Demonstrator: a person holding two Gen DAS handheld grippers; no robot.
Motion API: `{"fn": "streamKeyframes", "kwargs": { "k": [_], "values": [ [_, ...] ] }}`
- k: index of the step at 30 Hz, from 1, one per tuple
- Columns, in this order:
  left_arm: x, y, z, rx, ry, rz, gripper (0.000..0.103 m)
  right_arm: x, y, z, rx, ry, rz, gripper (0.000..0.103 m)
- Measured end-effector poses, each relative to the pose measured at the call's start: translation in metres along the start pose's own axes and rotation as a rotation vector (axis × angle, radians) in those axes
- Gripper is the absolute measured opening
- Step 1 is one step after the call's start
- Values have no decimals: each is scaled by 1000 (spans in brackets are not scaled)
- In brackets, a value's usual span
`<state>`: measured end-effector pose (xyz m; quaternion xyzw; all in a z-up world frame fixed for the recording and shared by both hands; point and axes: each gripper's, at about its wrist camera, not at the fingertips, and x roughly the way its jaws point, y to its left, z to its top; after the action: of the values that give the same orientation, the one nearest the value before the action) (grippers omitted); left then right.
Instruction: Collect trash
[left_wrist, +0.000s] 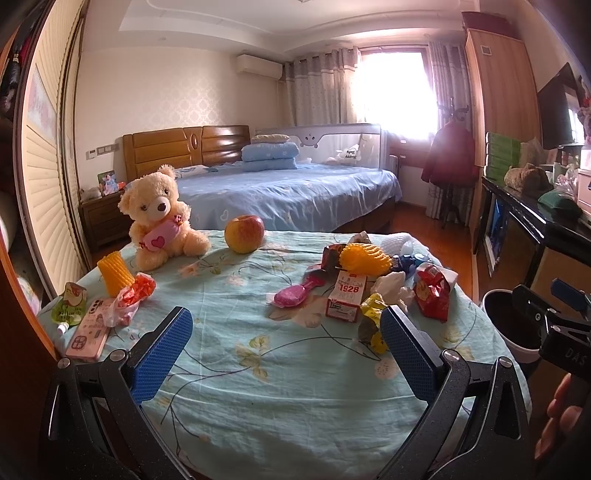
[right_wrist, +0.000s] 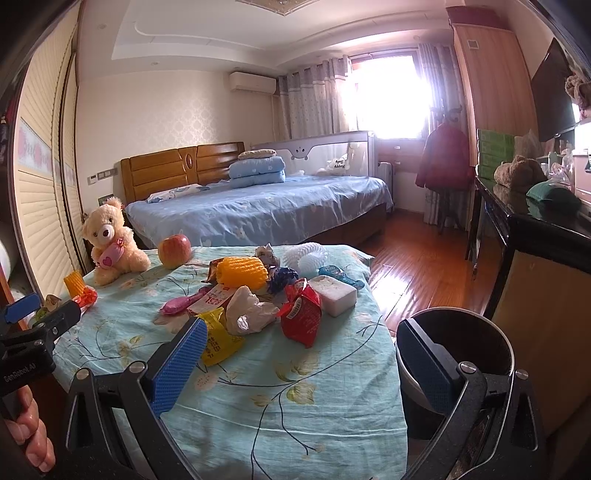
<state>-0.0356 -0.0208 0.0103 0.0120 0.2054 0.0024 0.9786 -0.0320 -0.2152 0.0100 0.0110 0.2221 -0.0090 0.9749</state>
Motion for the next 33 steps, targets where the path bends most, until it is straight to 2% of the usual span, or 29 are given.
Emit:
{"fn": "streamKeyframes", "kwargs": {
  "k": [17, 23, 29, 33],
  "values": [
    [4, -2, -3, 0, 12, -16, 103, 3, -5, -2, 18, 11, 4, 103],
    [16, -1, -7, -19, 65, -46, 103, 8, -9, -4, 34, 24, 3, 103],
    [38, -7, -15, -15, 145, -72, 103, 25, -17, -8, 67, 91, 29, 103],
    [58, -15, -21, -10, 205, -120, 103, 50, -28, -11, 115, 192, 82, 103]
  ]
}}
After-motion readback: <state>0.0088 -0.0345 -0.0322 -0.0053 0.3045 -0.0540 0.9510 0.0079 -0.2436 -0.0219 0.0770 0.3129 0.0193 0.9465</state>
